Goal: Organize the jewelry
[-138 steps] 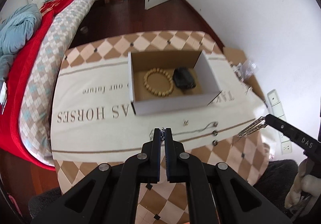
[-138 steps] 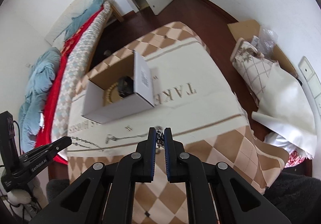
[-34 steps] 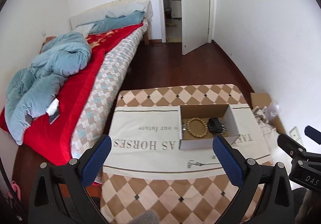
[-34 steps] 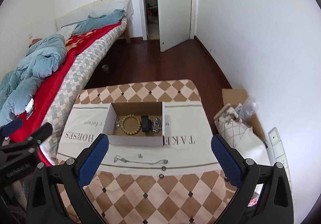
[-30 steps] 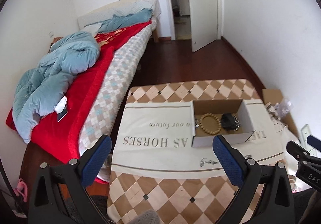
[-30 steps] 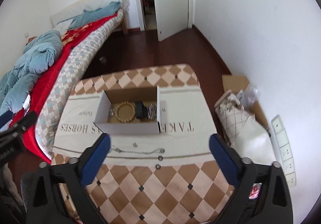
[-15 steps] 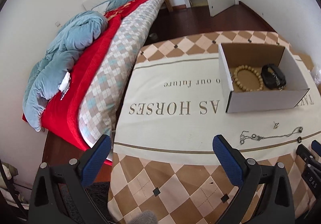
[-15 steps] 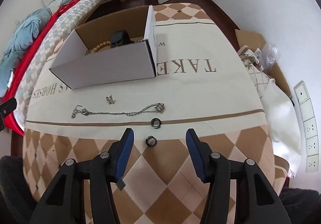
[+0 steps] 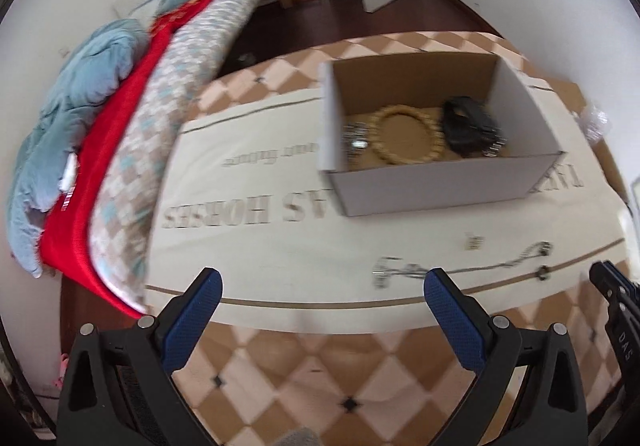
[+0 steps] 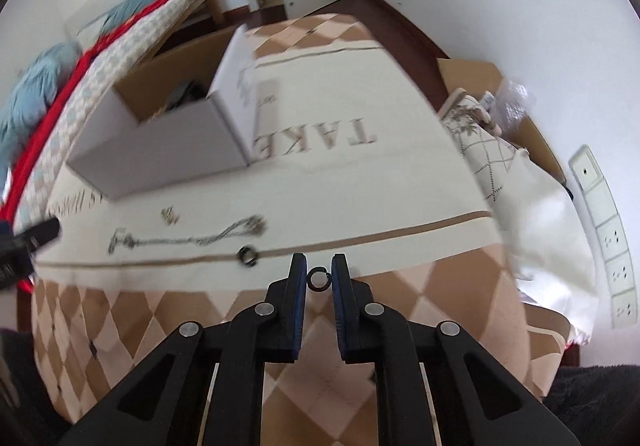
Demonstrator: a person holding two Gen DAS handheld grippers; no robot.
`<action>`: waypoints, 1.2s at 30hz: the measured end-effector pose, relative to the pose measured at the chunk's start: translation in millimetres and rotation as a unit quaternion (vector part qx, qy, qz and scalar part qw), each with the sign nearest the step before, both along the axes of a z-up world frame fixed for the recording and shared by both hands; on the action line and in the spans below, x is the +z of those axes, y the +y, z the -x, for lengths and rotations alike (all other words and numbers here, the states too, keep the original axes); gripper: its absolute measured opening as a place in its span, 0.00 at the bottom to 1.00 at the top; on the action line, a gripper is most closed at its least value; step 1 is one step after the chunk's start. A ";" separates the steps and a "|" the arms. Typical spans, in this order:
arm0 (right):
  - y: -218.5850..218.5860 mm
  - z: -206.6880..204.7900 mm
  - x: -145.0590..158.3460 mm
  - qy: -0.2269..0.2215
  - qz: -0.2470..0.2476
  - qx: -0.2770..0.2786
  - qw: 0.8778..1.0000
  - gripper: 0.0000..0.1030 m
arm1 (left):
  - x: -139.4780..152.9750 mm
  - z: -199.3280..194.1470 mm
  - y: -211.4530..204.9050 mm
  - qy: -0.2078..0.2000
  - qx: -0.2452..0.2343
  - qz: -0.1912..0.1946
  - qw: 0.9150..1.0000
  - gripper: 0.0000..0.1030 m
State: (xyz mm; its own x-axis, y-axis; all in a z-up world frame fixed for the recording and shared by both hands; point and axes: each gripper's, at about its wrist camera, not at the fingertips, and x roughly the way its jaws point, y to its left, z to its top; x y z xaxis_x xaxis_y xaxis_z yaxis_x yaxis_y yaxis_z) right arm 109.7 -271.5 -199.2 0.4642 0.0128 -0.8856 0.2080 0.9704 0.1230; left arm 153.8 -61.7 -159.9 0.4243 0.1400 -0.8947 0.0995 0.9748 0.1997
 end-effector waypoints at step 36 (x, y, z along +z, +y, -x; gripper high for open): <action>-51.6 9.2 44.2 -0.048 -0.064 -0.054 0.995 0.13 | 8.0 -4.8 -3.3 0.067 -0.035 0.142 0.987 0.05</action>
